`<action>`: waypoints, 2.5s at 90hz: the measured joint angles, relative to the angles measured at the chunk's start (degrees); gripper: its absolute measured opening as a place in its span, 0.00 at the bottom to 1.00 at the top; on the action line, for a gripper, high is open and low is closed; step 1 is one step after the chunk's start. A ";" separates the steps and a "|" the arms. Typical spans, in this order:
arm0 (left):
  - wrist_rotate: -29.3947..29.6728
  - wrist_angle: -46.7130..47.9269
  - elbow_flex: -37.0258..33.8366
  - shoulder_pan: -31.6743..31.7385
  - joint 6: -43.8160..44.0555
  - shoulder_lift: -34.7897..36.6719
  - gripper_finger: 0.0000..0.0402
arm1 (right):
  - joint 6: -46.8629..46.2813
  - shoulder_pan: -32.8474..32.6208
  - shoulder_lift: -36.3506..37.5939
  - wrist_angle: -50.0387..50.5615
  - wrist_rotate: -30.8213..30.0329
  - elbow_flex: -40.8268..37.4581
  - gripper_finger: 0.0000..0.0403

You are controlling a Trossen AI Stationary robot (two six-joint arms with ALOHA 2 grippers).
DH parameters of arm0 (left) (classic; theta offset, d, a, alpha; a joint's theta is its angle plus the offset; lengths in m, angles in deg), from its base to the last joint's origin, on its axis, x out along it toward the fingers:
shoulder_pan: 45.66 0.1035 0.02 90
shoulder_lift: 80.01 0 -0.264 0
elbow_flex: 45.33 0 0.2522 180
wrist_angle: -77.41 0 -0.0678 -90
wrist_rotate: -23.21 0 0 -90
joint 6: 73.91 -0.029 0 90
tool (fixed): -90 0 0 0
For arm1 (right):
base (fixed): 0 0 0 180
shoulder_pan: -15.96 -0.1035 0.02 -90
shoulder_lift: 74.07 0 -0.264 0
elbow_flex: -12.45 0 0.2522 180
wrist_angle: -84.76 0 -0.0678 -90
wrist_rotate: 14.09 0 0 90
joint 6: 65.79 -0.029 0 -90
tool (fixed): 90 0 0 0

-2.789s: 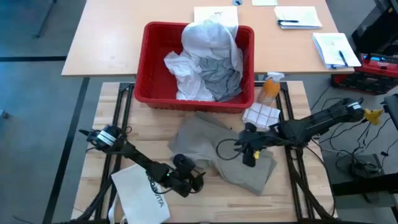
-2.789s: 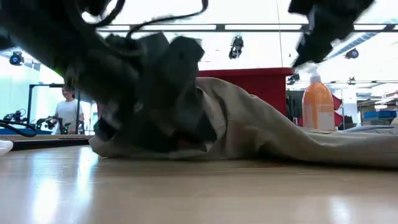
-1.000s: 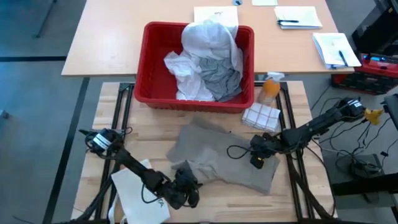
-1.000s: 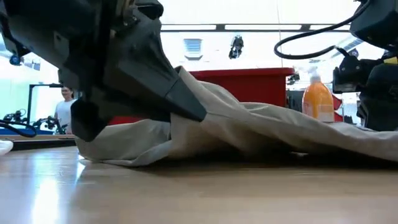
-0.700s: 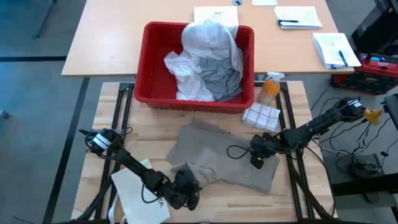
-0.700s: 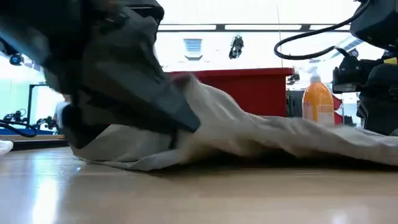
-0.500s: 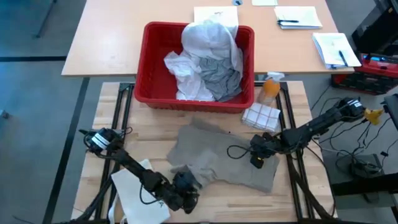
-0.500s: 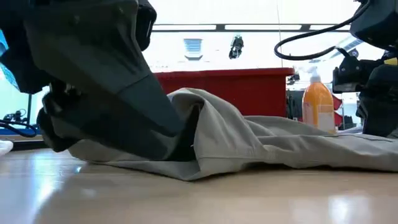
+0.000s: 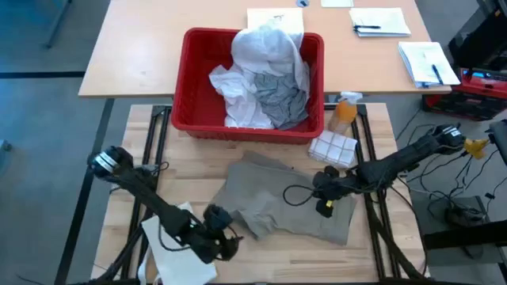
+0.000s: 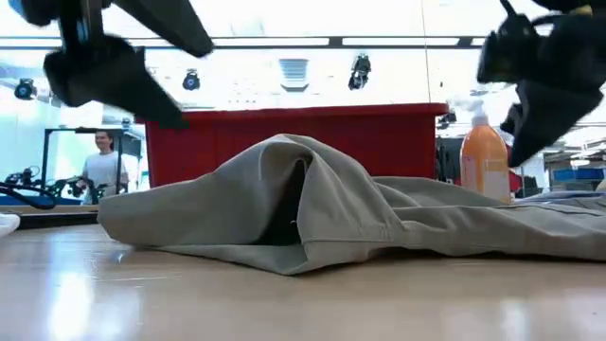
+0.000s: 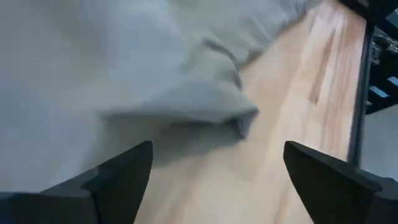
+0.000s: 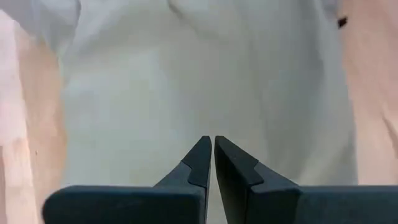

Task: Fold laundry
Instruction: Fold the brown shorts

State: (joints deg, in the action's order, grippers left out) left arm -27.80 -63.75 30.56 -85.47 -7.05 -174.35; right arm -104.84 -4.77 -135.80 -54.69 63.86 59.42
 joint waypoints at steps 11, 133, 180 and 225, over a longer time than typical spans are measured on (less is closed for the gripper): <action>4.74 12.57 -0.73 0.29 2.45 1.39 0.75 | -0.90 -0.02 0.02 -0.70 -0.11 1.05 0.02; -5.60 -23.51 -35.57 2.95 -3.34 27.99 0.26 | 35.25 26.07 -46.07 -28.54 8.43 34.14 0.50; -7.03 -23.34 -35.58 2.88 -7.57 28.12 0.29 | 34.19 27.52 -60.08 -11.99 10.14 52.58 0.28; -5.47 -23.12 -35.58 2.90 -7.90 28.06 0.26 | 33.61 28.00 -54.92 -5.80 9.72 52.53 0.00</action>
State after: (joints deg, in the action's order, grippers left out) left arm -33.27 -86.87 -5.02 -82.57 -14.95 -146.29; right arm -71.23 23.23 -190.73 -60.49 73.58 111.95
